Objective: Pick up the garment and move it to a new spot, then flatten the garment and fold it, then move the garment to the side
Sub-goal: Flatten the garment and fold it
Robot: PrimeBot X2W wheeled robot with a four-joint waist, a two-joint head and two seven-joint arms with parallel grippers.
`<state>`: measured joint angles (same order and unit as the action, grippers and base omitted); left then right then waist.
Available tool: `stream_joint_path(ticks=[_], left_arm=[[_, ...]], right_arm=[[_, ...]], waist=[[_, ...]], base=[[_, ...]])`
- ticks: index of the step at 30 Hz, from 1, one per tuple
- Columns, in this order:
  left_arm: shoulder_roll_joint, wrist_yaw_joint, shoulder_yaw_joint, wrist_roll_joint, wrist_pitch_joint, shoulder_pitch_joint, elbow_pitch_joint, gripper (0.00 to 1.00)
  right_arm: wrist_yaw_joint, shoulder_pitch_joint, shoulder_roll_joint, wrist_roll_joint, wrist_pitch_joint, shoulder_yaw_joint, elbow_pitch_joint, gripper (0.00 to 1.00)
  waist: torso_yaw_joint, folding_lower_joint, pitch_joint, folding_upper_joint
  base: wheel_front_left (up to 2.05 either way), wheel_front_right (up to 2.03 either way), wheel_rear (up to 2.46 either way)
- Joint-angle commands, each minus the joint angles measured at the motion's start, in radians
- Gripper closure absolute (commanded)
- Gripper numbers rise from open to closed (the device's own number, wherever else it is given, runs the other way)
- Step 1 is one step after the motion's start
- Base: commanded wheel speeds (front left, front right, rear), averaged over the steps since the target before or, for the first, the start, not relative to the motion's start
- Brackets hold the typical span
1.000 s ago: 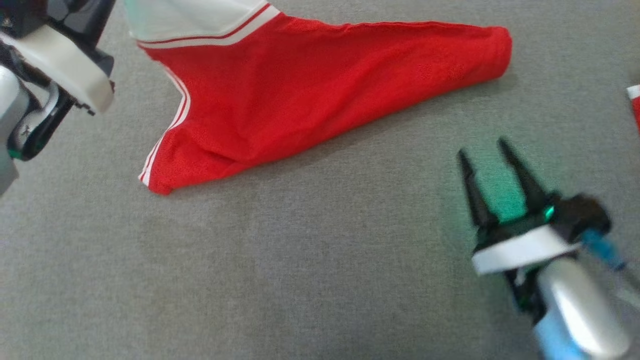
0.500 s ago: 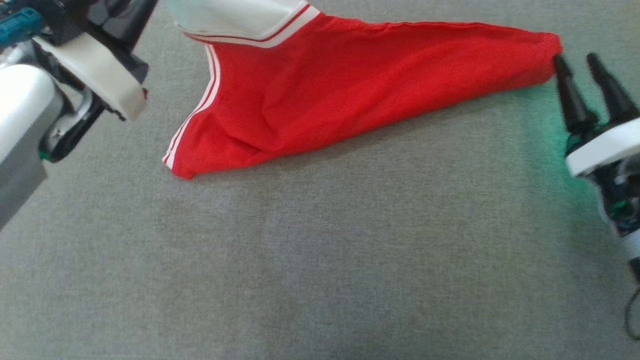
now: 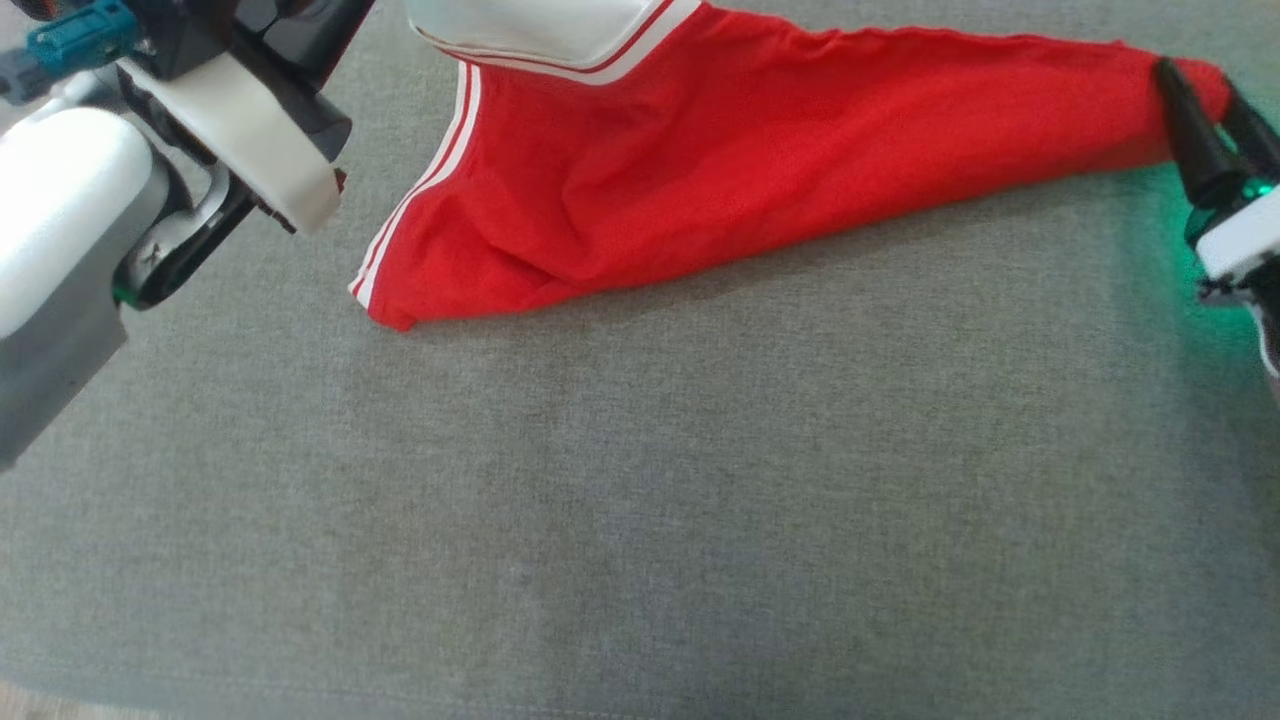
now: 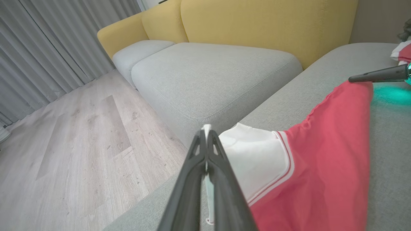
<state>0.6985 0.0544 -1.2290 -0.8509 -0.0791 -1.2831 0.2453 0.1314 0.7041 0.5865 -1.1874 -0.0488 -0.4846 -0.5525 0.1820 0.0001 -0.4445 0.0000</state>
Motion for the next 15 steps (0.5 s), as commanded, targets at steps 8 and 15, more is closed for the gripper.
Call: stream_joint_path(ticks=[8,15], left_arm=[[0.026,-0.001,0.042,0.016,0.002,-0.055,-0.008,1.00],[0.036,-0.003,0.045,0.022,-0.018,-0.058,0.006,1.00]], right_arm=[[-0.001,0.038,0.054,-0.084,-0.015,-0.046,0.002,0.96],[-0.001,0.045,0.089,-0.114,0.030,-0.084,0.050,1.00]], waist=[[0.010,-0.0001,-0.012,0.0000],[-0.009,-0.0001,0.016,0.0000]], base=[[0.00,0.00,0.00],[0.00,0.00,0.00]])
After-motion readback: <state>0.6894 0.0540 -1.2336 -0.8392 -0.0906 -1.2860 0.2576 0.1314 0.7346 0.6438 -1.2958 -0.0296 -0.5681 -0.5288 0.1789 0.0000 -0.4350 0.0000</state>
